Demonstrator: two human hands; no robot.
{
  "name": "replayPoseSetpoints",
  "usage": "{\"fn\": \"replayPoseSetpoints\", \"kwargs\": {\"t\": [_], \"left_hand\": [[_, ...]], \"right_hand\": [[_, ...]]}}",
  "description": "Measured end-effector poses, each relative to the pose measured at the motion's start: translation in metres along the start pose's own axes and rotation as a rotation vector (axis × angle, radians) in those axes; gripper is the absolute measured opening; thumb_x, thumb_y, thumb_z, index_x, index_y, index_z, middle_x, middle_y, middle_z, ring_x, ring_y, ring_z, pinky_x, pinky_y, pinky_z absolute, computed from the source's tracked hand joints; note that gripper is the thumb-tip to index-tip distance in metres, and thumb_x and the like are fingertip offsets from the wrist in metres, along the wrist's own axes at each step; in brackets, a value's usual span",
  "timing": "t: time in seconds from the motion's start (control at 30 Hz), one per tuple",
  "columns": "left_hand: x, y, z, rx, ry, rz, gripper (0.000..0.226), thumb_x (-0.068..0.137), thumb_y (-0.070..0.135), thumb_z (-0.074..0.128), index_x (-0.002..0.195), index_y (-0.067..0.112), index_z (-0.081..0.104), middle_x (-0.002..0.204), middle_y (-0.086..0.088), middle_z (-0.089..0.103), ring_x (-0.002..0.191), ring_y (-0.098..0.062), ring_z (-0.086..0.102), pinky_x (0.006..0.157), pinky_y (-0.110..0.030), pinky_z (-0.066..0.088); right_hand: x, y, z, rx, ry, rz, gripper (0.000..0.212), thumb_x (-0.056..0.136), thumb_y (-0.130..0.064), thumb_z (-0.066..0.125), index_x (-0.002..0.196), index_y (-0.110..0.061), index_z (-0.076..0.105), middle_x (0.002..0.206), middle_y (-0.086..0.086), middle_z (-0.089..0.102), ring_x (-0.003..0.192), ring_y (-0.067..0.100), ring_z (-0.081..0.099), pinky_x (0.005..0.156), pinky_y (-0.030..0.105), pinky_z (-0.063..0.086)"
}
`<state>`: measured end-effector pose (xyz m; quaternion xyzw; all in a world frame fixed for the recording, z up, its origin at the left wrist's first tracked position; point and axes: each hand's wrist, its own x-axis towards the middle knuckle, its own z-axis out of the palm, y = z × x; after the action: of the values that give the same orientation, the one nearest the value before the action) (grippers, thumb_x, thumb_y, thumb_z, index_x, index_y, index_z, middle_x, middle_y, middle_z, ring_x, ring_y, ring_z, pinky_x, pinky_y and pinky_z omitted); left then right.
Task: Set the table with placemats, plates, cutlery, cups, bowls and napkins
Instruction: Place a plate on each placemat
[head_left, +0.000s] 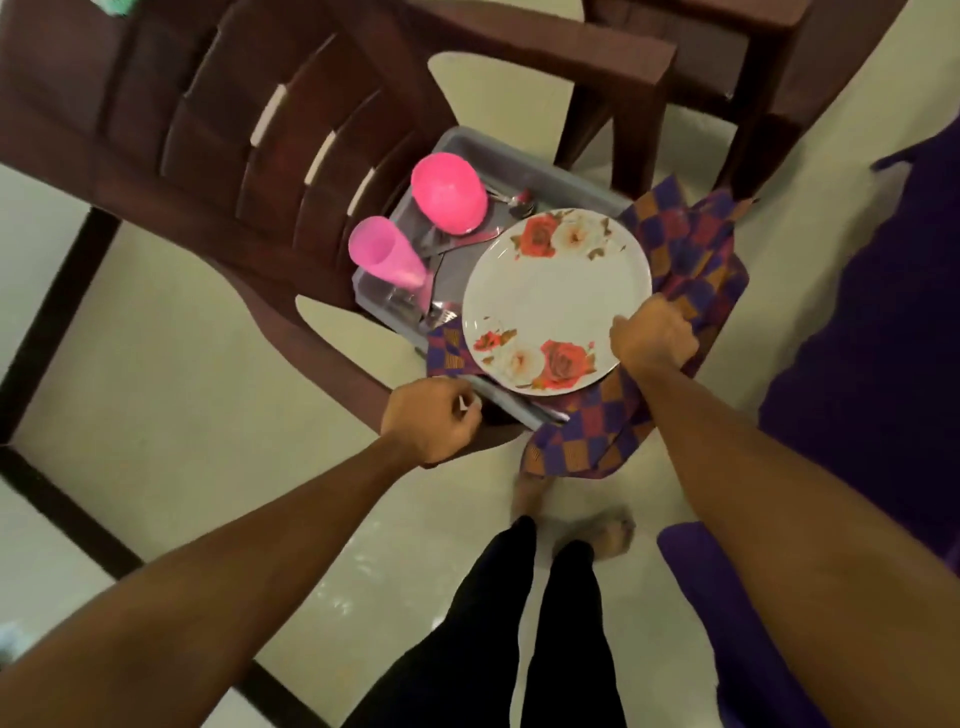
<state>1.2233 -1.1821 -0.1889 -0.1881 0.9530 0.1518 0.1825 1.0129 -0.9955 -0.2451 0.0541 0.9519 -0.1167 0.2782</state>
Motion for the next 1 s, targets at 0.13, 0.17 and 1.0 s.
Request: {"fn": "replayPoseSetpoints", "kwargs": {"t": [0.13,0.17,1.0], "left_hand": [[-0.002,-0.004,0.003,-0.037,0.046,0.013,0.025,0.090,0.044,0.053,0.082,0.026,0.068,0.074,0.008,0.067,0.069,-0.012,0.061,0.058,-0.023,0.042],[-0.001,-0.004,0.003,-0.039,0.050,0.012,0.025,0.090,0.043,0.053,0.081,0.025,0.068,0.073,0.008,0.067,0.068,-0.012,0.060,0.058,-0.024,0.042],[-0.012,0.057,-0.014,-0.352,0.049,-0.114,0.008,0.091,0.027,0.062,0.088,0.025,0.070,0.084,0.000,0.072,0.080,-0.022,0.065,0.070,-0.033,0.051]], "right_hand": [[0.012,-0.006,0.006,0.025,0.008,0.087,0.047,0.091,-0.026,0.067,0.132,-0.007,0.054,0.133,0.017,0.059,0.120,0.040,0.059,0.093,0.048,0.050],[0.015,-0.005,0.005,0.044,0.005,0.109,0.047,0.091,-0.023,0.067,0.132,-0.007,0.054,0.133,0.017,0.058,0.121,0.040,0.058,0.094,0.049,0.050],[-0.173,0.149,-0.137,0.956,0.385,0.035,0.025,0.089,-0.018,0.065,0.107,-0.036,0.066,0.090,-0.012,0.072,0.084,0.013,0.070,0.081,0.038,0.060]]}}
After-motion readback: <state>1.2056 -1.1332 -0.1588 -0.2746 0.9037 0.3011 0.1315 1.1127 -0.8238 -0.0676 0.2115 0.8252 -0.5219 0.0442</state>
